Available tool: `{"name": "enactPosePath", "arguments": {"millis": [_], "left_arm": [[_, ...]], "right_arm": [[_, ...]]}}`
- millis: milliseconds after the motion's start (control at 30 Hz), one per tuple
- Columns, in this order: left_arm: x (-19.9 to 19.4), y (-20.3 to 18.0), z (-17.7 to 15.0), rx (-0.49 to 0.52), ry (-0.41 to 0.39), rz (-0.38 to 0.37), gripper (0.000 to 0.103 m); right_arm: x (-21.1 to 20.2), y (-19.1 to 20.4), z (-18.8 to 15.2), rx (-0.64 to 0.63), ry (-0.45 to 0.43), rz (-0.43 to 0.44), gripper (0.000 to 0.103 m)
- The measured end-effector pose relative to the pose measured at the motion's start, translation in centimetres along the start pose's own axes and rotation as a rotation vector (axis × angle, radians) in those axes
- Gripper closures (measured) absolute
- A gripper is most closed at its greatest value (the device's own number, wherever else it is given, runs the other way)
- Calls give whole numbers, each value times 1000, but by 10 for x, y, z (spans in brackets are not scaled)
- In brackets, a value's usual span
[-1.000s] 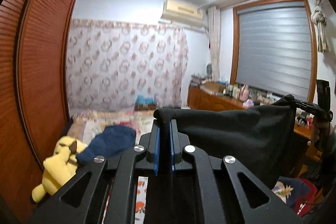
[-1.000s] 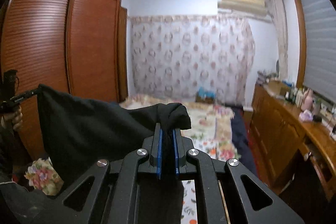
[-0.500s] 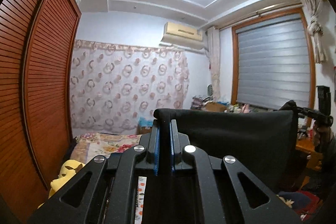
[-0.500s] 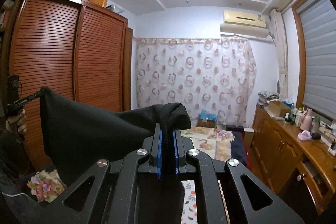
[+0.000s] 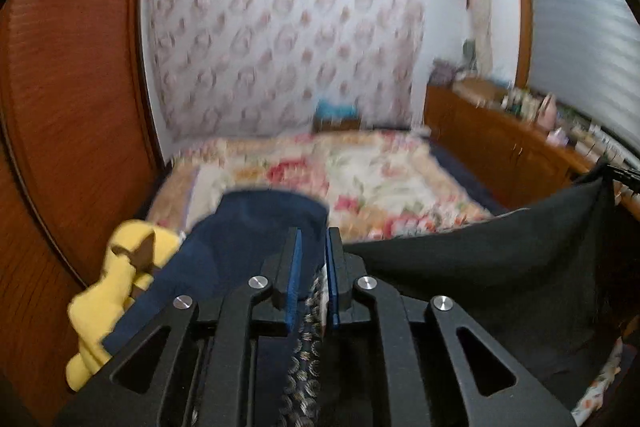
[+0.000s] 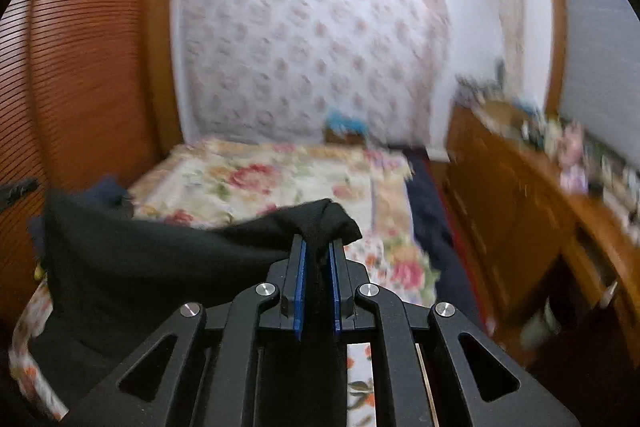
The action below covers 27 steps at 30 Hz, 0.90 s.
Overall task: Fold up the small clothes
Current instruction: 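Lift the T-shirt high with both grippers and shake it out, then lay the T-shirt flat on the bed and open both grippers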
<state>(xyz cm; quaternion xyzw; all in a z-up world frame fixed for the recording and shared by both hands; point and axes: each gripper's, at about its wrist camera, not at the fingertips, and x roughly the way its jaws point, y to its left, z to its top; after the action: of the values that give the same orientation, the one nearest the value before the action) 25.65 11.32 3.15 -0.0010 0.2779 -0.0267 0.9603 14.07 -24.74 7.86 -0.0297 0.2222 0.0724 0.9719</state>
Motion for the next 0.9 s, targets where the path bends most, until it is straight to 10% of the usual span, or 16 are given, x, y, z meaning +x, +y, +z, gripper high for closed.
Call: {"name": "enactPosePath", "arguments": {"millis": [100, 333, 500, 900], "left_arm": [[21, 1, -17, -27, 64, -5, 90], [3, -16, -42, -14, 89, -108, 49], [-24, -29, -62, 0, 81, -177, 24], [-38, -46, -140, 19, 197, -187, 23]], "right_arm": [[57, 8, -15, -19, 112, -83, 75], [85, 5, -22, 2, 167, -68, 45], [65, 3, -24, 14, 141, -11, 44], [39, -8, -110, 0, 256, 125, 44]]}}
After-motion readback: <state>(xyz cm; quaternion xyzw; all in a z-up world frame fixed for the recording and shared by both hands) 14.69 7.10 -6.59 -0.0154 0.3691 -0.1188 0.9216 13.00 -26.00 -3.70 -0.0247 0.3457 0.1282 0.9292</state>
